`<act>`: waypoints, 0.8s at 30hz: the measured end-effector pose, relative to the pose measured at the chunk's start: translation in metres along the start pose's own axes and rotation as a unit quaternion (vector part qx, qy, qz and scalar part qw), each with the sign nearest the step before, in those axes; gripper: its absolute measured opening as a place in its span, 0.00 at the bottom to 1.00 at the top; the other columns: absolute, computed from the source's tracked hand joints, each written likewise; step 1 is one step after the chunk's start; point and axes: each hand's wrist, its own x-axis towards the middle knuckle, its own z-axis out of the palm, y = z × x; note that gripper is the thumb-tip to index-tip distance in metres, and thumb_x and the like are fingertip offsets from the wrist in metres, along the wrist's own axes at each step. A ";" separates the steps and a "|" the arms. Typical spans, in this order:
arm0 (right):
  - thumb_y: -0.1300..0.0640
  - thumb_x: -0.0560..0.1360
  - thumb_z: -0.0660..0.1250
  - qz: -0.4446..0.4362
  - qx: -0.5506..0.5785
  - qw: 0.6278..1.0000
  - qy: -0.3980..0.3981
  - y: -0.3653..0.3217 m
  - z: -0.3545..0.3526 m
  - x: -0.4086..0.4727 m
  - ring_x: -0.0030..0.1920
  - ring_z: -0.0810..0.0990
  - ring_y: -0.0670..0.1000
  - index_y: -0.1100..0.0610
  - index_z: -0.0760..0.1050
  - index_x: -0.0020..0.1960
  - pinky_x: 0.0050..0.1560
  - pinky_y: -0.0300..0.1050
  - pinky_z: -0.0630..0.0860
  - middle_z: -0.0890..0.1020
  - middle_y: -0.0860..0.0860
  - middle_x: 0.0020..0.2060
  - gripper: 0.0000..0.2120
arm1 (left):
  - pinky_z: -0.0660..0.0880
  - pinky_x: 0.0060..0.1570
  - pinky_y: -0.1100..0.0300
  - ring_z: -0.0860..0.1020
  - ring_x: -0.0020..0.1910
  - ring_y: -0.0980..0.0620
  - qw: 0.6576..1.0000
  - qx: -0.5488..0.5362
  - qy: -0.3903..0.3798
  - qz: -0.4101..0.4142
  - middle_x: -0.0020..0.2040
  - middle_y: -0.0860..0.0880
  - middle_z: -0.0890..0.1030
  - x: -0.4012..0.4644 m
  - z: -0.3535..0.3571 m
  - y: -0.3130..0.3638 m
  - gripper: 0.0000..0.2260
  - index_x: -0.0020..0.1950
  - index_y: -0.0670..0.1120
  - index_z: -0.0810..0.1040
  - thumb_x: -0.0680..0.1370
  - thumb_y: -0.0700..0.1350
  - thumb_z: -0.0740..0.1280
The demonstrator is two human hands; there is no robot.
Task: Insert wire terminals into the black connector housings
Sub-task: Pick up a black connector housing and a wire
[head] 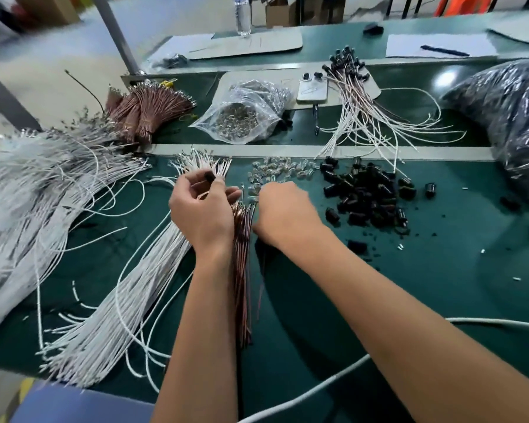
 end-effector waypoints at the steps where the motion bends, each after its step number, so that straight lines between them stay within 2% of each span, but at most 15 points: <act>1: 0.62 0.74 0.70 0.004 -0.017 1.000 -0.002 0.003 -0.002 0.001 0.41 0.72 0.59 0.55 0.62 0.34 0.42 0.47 0.72 0.66 0.53 0.32 0.18 | 0.81 0.35 0.56 0.84 0.31 0.47 1.000 0.010 -0.005 0.010 0.44 0.40 0.83 -0.001 0.000 -0.001 0.04 0.51 0.39 0.79 0.77 0.33 0.69; 4: 0.63 0.74 0.71 0.002 -0.073 0.997 -0.023 0.012 -0.009 0.001 0.42 0.73 0.59 0.58 0.65 0.36 0.42 0.47 0.72 0.69 0.53 0.33 0.16 | 0.81 0.33 0.57 0.84 0.31 0.45 0.998 0.026 -0.014 0.053 0.45 0.40 0.83 -0.005 0.002 -0.002 0.04 0.52 0.40 0.78 0.78 0.35 0.69; 7: 0.57 0.76 0.73 -0.032 -0.086 0.994 -0.060 0.023 -0.017 -0.001 0.37 0.73 0.56 0.57 0.67 0.37 0.40 0.44 0.70 0.71 0.52 0.33 0.16 | 0.81 0.33 0.55 0.84 0.32 0.46 0.995 0.042 -0.021 0.083 0.44 0.43 0.82 -0.009 0.007 -0.001 0.04 0.52 0.40 0.79 0.79 0.37 0.70; 9: 0.54 0.76 0.73 -0.046 0.008 0.995 -0.090 0.039 -0.027 -0.002 0.32 0.71 0.53 0.59 0.68 0.34 0.32 0.42 0.66 0.72 0.52 0.29 0.19 | 0.81 0.33 0.56 0.84 0.33 0.48 0.995 0.036 -0.025 0.088 0.43 0.46 0.82 -0.014 0.013 0.001 0.03 0.51 0.42 0.79 0.79 0.37 0.71; 11: 0.57 0.78 0.70 -0.030 0.185 0.979 -0.081 0.059 -0.040 -0.003 0.25 0.70 0.50 0.61 0.73 0.34 0.26 0.39 0.64 0.74 0.51 0.25 0.16 | 0.82 0.35 0.56 0.85 0.35 0.49 0.995 0.020 -0.052 0.080 0.43 0.46 0.84 -0.024 0.025 0.004 0.04 0.49 0.46 0.79 0.78 0.38 0.72; 13: 0.62 0.80 0.66 0.000 0.355 0.934 -0.028 0.082 -0.052 -0.005 0.21 0.69 0.46 0.62 0.76 0.36 0.22 0.35 0.64 0.74 0.48 0.22 0.14 | 0.83 0.37 0.54 0.85 0.38 0.47 0.992 0.016 -0.114 0.060 0.43 0.45 0.84 -0.040 0.044 0.005 0.06 0.48 0.48 0.79 0.78 0.38 0.73; 16: 0.66 0.80 0.61 0.028 0.510 0.854 0.096 0.112 -0.064 -0.011 0.23 0.71 0.44 0.62 0.75 0.39 0.21 0.35 0.64 0.77 0.48 0.24 0.11 | 0.84 0.40 0.52 0.86 0.41 0.41 0.974 0.017 -0.228 0.002 0.45 0.41 0.85 -0.069 0.074 0.002 0.05 0.49 0.44 0.80 0.77 0.35 0.73; 20: 0.69 0.80 0.58 0.037 0.612 0.748 0.255 0.147 -0.067 -0.020 0.27 0.74 0.47 0.59 0.70 0.46 0.22 0.38 0.65 0.83 0.52 0.32 0.08 | 0.84 0.38 0.54 0.84 0.35 0.46 0.916 -0.018 -0.384 -0.114 0.44 0.42 0.85 -0.095 0.091 -0.006 0.06 0.52 0.41 0.79 0.78 0.33 0.71; 22: 0.68 0.81 0.57 0.035 0.635 0.713 0.297 0.161 -0.066 -0.024 0.28 0.74 0.48 0.58 0.67 0.48 0.23 0.39 0.66 0.84 0.53 0.34 0.08 | 0.82 0.36 0.57 0.84 0.34 0.47 0.897 -0.024 -0.419 -0.139 0.42 0.44 0.85 -0.100 0.091 -0.012 0.07 0.54 0.39 0.79 0.77 0.33 0.72; 24: 0.69 0.81 0.57 0.031 0.641 0.694 0.327 0.170 -0.065 -0.027 0.28 0.74 0.49 0.58 0.67 0.48 0.24 0.40 0.66 0.84 0.53 0.33 0.08 | 0.81 0.35 0.61 0.84 0.33 0.49 0.889 -0.030 -0.429 -0.155 0.39 0.46 0.85 -0.102 0.088 -0.018 0.08 0.54 0.38 0.80 0.77 0.32 0.72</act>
